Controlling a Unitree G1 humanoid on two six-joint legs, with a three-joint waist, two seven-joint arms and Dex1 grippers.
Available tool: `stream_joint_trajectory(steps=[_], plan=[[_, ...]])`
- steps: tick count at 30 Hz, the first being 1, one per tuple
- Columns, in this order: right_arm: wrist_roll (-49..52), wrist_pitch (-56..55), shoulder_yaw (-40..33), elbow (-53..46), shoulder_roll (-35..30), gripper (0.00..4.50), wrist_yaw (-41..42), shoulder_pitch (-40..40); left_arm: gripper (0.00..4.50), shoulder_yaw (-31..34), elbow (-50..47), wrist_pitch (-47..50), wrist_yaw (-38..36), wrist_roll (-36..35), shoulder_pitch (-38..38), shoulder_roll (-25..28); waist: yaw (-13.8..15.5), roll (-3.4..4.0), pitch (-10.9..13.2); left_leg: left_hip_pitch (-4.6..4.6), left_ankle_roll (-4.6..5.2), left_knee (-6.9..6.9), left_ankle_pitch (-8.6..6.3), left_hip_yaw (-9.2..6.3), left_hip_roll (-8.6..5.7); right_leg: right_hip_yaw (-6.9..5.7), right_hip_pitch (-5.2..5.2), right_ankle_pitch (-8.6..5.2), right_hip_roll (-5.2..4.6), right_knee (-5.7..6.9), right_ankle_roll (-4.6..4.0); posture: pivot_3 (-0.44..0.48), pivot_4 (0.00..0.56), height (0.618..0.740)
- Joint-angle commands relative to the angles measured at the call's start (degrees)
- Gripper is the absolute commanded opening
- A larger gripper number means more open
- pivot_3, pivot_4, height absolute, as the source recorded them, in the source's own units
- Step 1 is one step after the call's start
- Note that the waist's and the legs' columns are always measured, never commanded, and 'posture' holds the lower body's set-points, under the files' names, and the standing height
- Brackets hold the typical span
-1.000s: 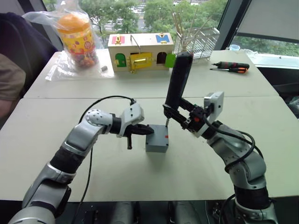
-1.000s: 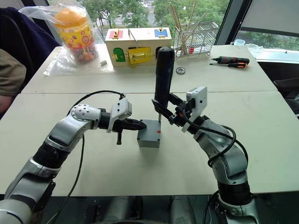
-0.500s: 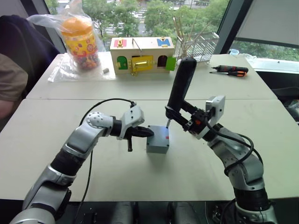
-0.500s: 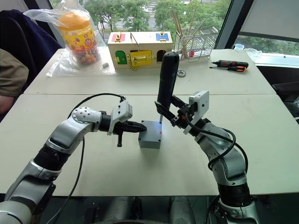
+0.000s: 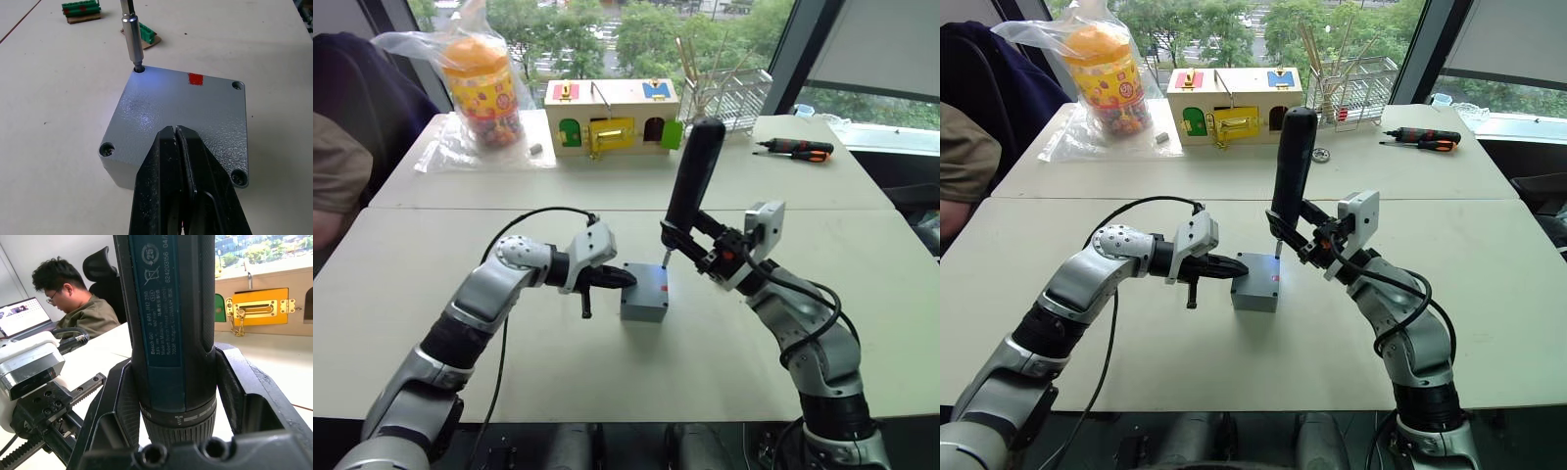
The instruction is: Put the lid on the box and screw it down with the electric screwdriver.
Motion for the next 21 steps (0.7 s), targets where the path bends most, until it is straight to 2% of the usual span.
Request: stream_joint_trajectory(steps=[1,4,8,11,14,18,21], plan=[[-0.2,5.0,0.3,1.4,-1.6,1.78,-0.8,2.2,0.0,-0.5,-0.7,0.5,0.3,0.6,0.5,-0.3,0.0,0.0,0.0,0.0,0.01,0.0,0.0,0.0,0.0,0.0,0.0,0.0,-0.01,0.0,0.0,0.0,0.15,0.711],[2.2,6.2,-1.8,-0.5,-1.7,1.78,-1.6,1.1,0.0,-0.7,-0.4,0.5,0.4,0.5,0.7,-0.8,0.1,0.0,0.0,-0.01,0.02,0.0,-0.01,-0.01,-0.01,0.0,0.0,0.0,-0.02,0.0,0.0,0.0,0.15,0.711],[12.6,9.9,-8.9,-5.3,-2.0,1.78,-3.3,-2.8,0.0,-0.6,0.0,0.1,0.0,0.3,1.1,-1.0,0.1,0.05,0.0,-0.07,0.04,0.02,-0.02,-0.04,-0.02,0.0,-0.02,0.0,-0.04,-0.01,0.0,0.0,0.15,0.711],[24.0,15.9,-16.9,-7.0,-6.2,1.78,-7.6,-9.6,0.0,0.8,-1.1,1.0,-1.2,-2.1,2.1,-0.9,0.0,0.33,0.3,-0.3,0.06,0.08,-0.03,-0.03,-0.04,0.01,-0.25,0.0,-0.08,0.0,0.0,0.0,0.15,0.711],[30.0,20.6,-22.4,-4.9,-10.5,1.78,-14.0,-15.3,0.0,2.7,-1.6,2.3,-0.9,-4.4,2.2,-1.8,0.0,0.45,0.5,-0.41,0.07,0.11,-0.03,0.0,-0.05,0.01,-0.4,0.01,-0.12,0.02,0.01,0.0,0.15,0.711],[42.8,36.1,-28.1,7.6,-22.5,1.78,-22.0,-24.5,0.0,9.8,-2.6,7.9,2.7,-11.4,-0.2,-5.3,0.1,0.32,0.7,-0.43,0.08,0.09,-0.03,0.03,-0.04,0.01,-0.41,0.01,-0.14,0.01,0.01,0.0,0.15,0.711],[39.0,46.1,-24.8,16.2,-32.1,1.78,-22.0,-25.4,0.0,10.5,-5.3,9.3,2.3,-12.3,-0.8,-3.8,0.0,0.24,0.8,-0.43,0.13,0.14,-0.06,0.02,-0.04,-0.01,-0.4,0.01,-0.15,-0.03,0.0,0.0,0.15,0.711]])
